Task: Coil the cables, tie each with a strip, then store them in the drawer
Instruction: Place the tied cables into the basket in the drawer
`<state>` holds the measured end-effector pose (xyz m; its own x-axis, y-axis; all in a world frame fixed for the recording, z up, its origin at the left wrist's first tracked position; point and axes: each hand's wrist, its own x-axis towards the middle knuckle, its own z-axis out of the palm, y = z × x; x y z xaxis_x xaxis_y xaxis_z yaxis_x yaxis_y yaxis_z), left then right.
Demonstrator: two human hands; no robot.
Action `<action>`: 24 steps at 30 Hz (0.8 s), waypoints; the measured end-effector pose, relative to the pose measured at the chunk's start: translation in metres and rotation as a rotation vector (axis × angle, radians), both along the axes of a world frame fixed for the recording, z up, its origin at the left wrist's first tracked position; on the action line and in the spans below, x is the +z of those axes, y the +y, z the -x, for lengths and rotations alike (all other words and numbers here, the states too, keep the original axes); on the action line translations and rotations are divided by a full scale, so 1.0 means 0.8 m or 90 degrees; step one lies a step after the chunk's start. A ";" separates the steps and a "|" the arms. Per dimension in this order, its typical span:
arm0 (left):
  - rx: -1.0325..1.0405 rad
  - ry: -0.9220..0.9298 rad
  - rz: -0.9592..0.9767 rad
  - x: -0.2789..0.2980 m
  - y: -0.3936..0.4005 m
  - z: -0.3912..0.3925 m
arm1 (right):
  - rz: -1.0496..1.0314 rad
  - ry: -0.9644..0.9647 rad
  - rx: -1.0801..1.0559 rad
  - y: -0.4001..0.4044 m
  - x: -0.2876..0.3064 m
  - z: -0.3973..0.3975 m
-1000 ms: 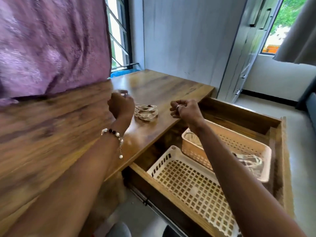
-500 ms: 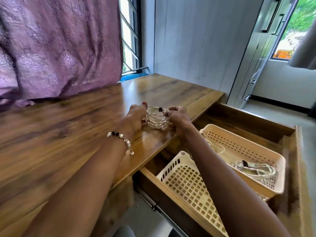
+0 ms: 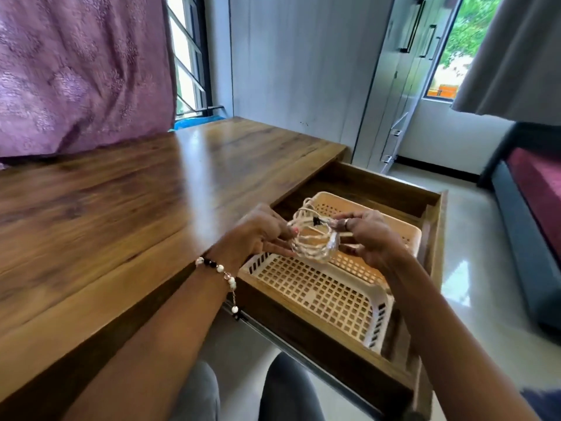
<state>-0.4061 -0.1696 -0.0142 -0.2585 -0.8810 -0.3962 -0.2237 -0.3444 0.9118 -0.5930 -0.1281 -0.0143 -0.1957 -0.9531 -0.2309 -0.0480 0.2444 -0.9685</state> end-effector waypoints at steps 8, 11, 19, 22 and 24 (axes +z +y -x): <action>-0.076 -0.153 0.012 -0.066 0.020 0.028 | -0.157 0.116 0.076 0.028 -0.065 0.016; -0.078 -0.212 0.041 -0.070 0.023 0.031 | -0.180 0.183 0.125 0.026 -0.073 0.015; -0.050 -0.421 0.320 -0.077 0.024 0.043 | -0.011 0.274 0.027 0.035 -0.068 0.027; -0.060 -0.384 0.465 -0.070 0.025 0.055 | 0.160 0.483 -0.217 0.044 -0.060 0.047; -0.097 -0.339 0.551 -0.063 0.028 0.065 | 0.137 0.605 -0.413 0.051 -0.060 0.070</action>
<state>-0.4579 -0.1471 -0.0644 -0.3678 -0.8920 0.2628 -0.6580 0.4493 0.6042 -0.6492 -0.0871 -0.0626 -0.6670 -0.6132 0.4231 -0.7011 0.3246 -0.6349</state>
